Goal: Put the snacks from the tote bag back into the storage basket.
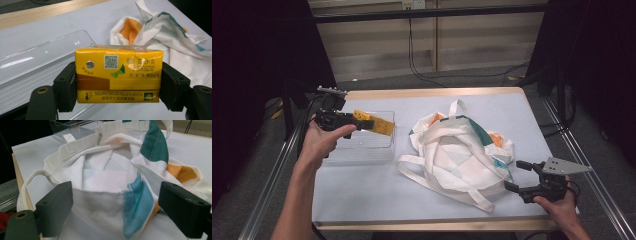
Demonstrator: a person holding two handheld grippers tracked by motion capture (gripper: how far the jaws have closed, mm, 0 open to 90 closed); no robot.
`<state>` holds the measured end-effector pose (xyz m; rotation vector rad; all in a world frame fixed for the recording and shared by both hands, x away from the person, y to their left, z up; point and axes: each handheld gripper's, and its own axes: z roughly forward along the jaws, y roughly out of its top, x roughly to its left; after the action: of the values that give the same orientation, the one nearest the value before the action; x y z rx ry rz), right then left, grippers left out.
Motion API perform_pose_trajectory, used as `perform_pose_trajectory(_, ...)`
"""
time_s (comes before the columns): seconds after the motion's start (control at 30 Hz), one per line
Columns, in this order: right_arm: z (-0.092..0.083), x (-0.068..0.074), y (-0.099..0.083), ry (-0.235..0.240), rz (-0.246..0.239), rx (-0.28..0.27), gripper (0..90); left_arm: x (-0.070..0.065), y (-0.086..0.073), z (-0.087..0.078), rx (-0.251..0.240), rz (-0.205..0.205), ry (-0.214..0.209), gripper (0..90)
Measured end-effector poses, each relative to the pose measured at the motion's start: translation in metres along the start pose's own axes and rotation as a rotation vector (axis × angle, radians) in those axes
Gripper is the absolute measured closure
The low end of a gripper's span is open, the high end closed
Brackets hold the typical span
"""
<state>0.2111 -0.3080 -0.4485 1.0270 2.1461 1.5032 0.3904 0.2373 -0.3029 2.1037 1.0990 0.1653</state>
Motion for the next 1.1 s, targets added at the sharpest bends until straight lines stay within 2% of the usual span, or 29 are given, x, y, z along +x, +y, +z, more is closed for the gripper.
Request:
perform_pose_trajectory(0.07,0.001,0.0,0.0,0.003,-0.007,0.002,12.1,0.003,0.004,0.002,0.007,-0.029,0.013,28.0)
perform_pose_trajectory(0.1,0.001,0.001,0.001,0.0,-0.005,0.002,12.0,0.003,0.006,0.002,0.022,-0.019,0.022,28.0)
perform_pose_trajectory(0.2,0.0,0.003,0.001,-0.005,-0.011,0.001,12.0,0.004,0.01,0.005,0.052,-0.042,0.034,27.9)
perform_pose_trajectory(0.23,0.0,0.003,0.002,-0.008,-0.017,-0.001,12.0,0.005,0.011,0.007,0.056,-0.053,0.054,27.9)
perform_pose_trajectory(0.27,-0.001,0.004,0.002,-0.006,-0.015,0.0,12.0,0.006,0.011,0.009,0.047,-0.079,0.056,27.9)
perform_pose_trajectory(0.33,-0.002,0.006,0.003,-0.01,-0.017,-0.002,12.0,0.01,0.013,0.011,0.067,-0.079,0.07,27.9)
perform_pose_trajectory(0.4,-0.002,0.008,0.003,-0.01,-0.024,-0.005,12.0,0.014,0.014,0.014,0.084,-0.099,0.074,27.9)
perform_pose_trajectory(0.43,-0.002,0.009,0.003,-0.008,-0.025,0.0,11.9,0.015,0.015,0.016,0.1,-0.095,0.09,27.9)
perform_pose_trajectory(0.53,-0.001,0.01,0.003,-0.008,-0.028,0.002,11.8,0.019,0.017,0.02,0.129,-0.136,0.13,27.9)
perform_pose_trajectory(0.67,-0.001,0.009,0.003,-0.01,-0.029,-0.002,11.8,0.023,0.024,0.025,0.149,-0.167,0.145,27.9)
perform_pose_trajectory(0.73,-0.002,0.009,0.004,-0.013,-0.027,-0.006,11.9,0.025,0.028,0.029,0.164,-0.182,0.167,28.0)
perform_pose_trajectory(0.87,-0.001,0.011,0.004,-0.008,-0.037,0.0,12.0,0.025,0.035,0.034,0.169,-0.196,0.172,27.9)
perform_pose_trajectory(0.93,-0.001,0.012,0.004,-0.002,-0.044,-0.003,12.0,0.023,0.038,0.038,0.18,-0.209,0.161,27.9)
perform_pose_trajectory(1.0,-0.001,0.012,0.004,0.0,-0.041,-0.006,12.0,0.021,0.041,0.043,0.2,-0.207,0.183,28.0)
perform_pose_trajectory(1.1,-0.001,0.011,0.004,-0.002,-0.038,-0.005,12.0,0.022,0.044,0.048,0.208,-0.215,0.183,28.0)
